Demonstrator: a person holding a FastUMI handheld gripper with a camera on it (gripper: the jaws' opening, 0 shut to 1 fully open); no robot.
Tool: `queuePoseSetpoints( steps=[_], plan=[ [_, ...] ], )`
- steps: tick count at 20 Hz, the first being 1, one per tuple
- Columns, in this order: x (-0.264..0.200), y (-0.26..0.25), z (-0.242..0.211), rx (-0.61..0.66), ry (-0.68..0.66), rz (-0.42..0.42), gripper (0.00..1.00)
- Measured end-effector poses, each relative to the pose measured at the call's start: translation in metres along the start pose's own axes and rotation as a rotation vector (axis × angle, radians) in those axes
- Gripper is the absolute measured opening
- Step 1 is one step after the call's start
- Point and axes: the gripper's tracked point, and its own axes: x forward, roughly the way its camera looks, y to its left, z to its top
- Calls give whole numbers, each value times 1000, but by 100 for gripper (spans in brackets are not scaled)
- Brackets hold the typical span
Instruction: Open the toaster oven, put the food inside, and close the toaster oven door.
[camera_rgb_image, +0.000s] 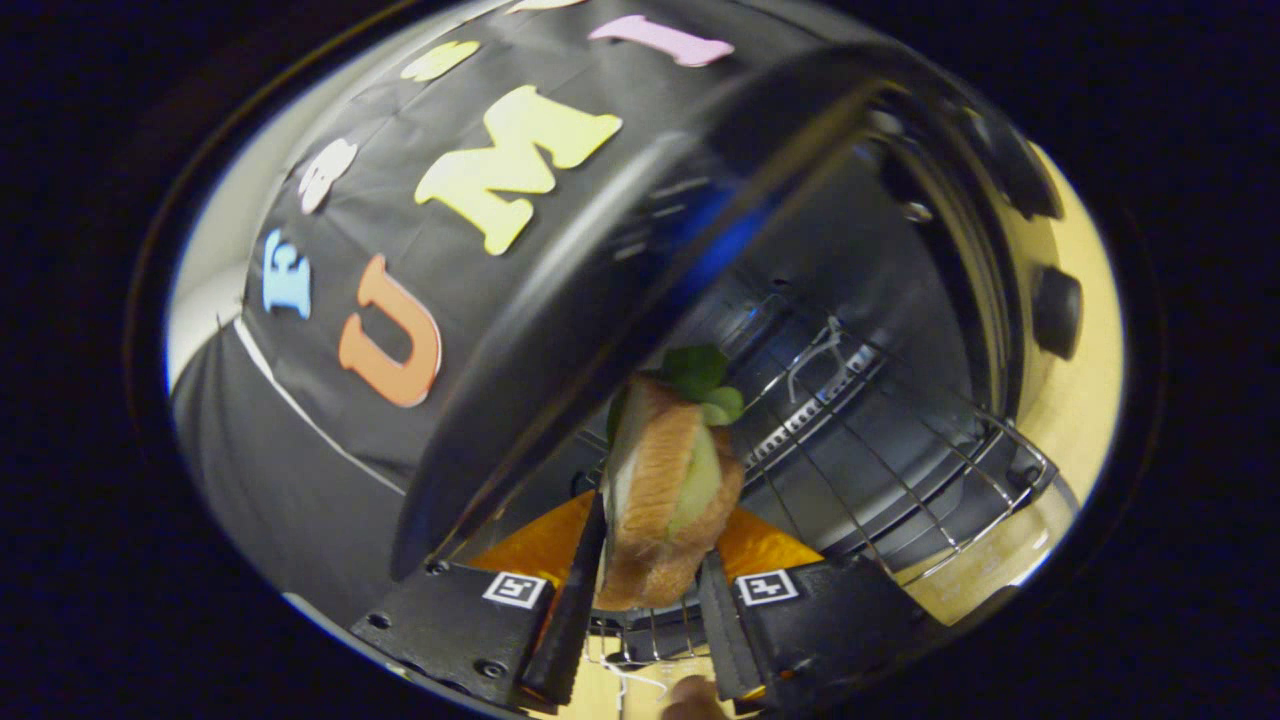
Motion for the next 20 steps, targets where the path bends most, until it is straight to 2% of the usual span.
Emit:
queuePoseSetpoints(
  steps=[2,3,5,10,11,13,15,20],
  plan=[
    [-2,-9,2,-192,-38,-78,65],
    [-3,-11,8,-299,-68,-115,77],
    [-6,-14,13,-424,-73,-165,100],
    [-9,-25,4,-491,2,-202,100],
    [-9,-26,1,-525,28,-216,100],
    [-11,-33,-8,-671,88,-263,100],
    [-15,-33,-6,-761,98,-292,100],
    [-29,-33,-15,-665,156,-291,100]
  ],
)
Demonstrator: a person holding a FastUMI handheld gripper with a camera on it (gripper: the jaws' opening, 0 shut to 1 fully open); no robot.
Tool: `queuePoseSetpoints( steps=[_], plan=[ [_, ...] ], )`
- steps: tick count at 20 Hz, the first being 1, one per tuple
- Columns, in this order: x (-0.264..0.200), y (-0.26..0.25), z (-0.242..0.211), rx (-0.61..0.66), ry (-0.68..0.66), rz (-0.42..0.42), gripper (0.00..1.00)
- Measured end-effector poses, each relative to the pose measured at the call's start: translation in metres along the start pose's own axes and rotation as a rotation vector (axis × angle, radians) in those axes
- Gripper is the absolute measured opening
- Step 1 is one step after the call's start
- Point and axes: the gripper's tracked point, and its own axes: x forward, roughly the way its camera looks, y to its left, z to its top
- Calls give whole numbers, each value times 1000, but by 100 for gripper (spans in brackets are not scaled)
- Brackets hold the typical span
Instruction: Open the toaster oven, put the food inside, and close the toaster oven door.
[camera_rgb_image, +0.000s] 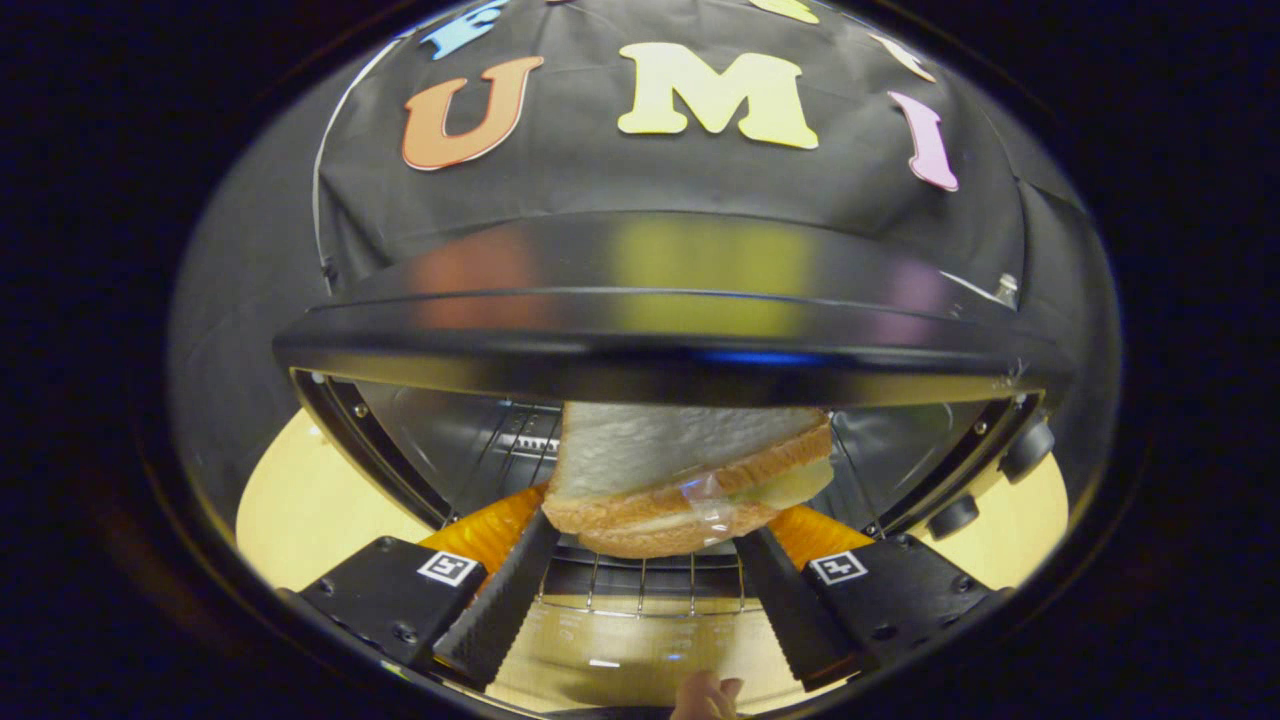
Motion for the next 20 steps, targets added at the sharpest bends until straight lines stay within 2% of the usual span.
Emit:
queuePoseSetpoints(
  steps=[8,11,12,20],
  plan=[
    [-43,7,-31,-13,79,19,100],
    [-58,8,-73,10,236,16,100],
    [-60,8,-69,0,185,14,100],
    [-100,5,-96,-22,129,19,100]
  ],
)
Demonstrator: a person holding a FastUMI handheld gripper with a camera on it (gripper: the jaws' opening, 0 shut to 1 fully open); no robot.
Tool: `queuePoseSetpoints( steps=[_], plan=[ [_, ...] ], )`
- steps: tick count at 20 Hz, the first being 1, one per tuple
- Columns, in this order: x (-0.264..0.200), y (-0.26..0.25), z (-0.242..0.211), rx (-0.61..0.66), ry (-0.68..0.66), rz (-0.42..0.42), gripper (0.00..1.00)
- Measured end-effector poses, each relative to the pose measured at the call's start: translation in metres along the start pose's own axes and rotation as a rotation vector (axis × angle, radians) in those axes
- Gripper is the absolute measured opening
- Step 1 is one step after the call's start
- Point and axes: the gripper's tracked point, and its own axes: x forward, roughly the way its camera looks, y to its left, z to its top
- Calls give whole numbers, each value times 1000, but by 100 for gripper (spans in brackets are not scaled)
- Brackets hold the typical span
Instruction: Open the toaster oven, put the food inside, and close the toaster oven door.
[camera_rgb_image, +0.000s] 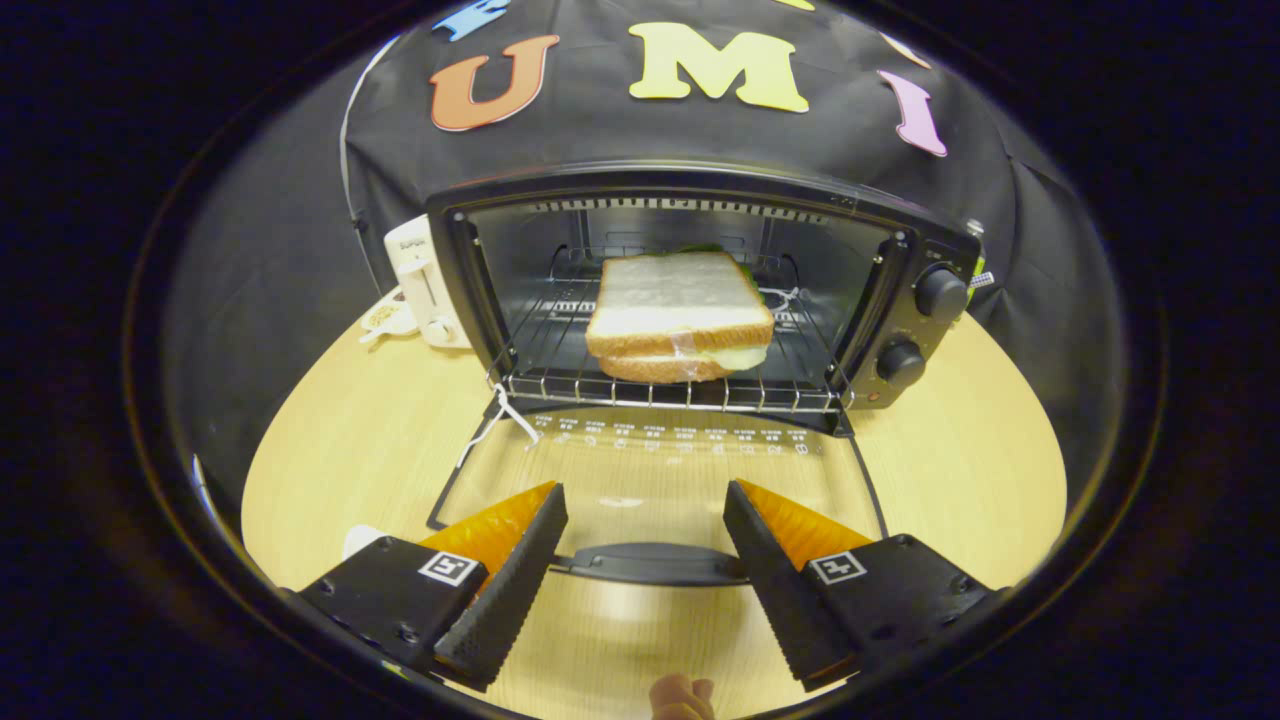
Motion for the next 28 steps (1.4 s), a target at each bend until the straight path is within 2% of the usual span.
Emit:
queuePoseSetpoints(
  steps=[4,6,9,14,18,28],
  plan=[
    [-19,-5,-15,8,-68,-10,100],
    [-24,-11,-20,3,-93,-41,100],
    [-26,-8,-41,30,-64,-34,100],
    [-3,-15,-68,47,9,-54,100],
    [-2,-15,-60,57,-74,-101,100],
    [-8,-12,-54,98,-94,-79,100]
  ],
)
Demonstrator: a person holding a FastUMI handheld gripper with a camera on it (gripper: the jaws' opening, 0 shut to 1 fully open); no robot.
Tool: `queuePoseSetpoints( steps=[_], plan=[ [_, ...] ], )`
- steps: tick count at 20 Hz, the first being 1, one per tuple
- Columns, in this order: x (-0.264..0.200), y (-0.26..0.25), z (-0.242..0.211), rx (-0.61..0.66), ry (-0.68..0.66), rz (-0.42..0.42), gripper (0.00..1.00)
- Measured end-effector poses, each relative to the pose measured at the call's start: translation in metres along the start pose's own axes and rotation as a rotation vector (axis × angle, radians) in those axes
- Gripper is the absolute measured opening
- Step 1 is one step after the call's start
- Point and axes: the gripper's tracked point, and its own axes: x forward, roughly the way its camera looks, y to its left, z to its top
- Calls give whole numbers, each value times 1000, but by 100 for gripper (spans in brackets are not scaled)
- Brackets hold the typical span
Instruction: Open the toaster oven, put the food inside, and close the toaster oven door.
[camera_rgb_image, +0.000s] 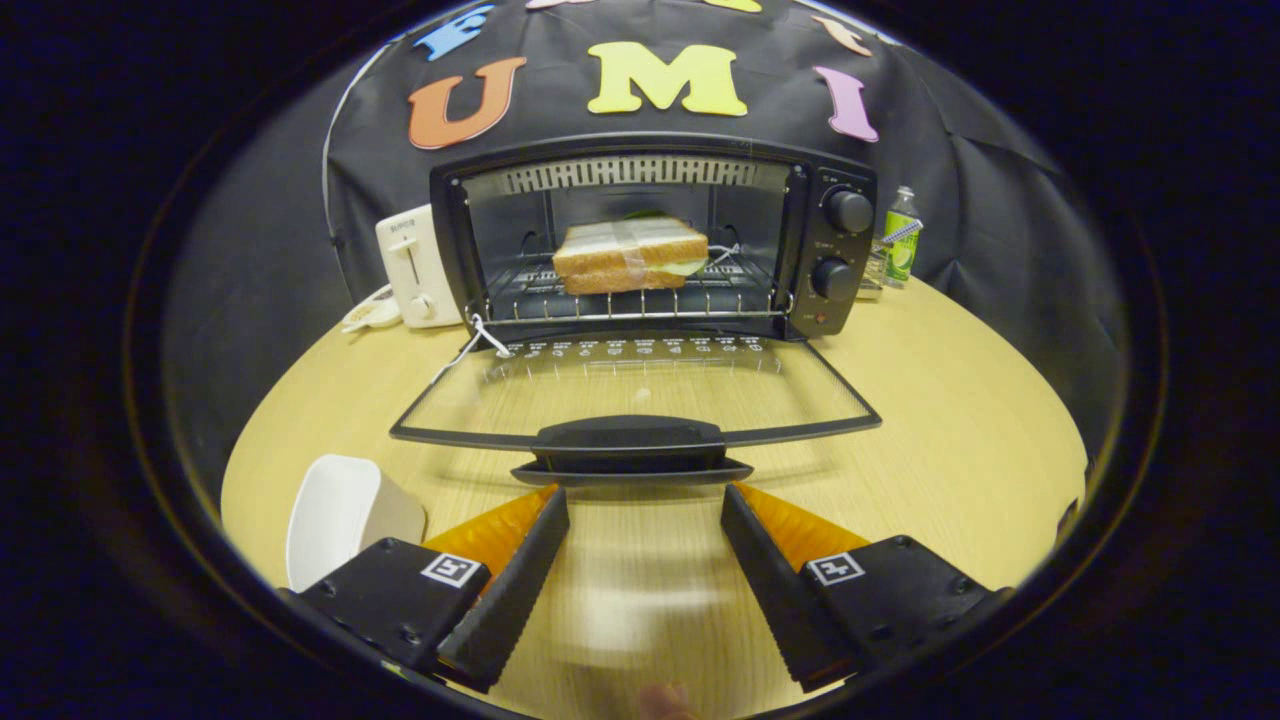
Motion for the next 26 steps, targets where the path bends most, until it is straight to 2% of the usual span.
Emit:
queuePoseSetpoints(
  steps=[5,8,14,20,26],
  plan=[
    [-18,2,37,-16,-135,-1,100],
    [-21,3,50,-3,-167,-4,100],
    [-22,5,98,-60,-327,-7,100],
    [-24,-12,100,18,-313,-15,100],
    [-54,-23,102,43,-315,-5,100]
  ],
)
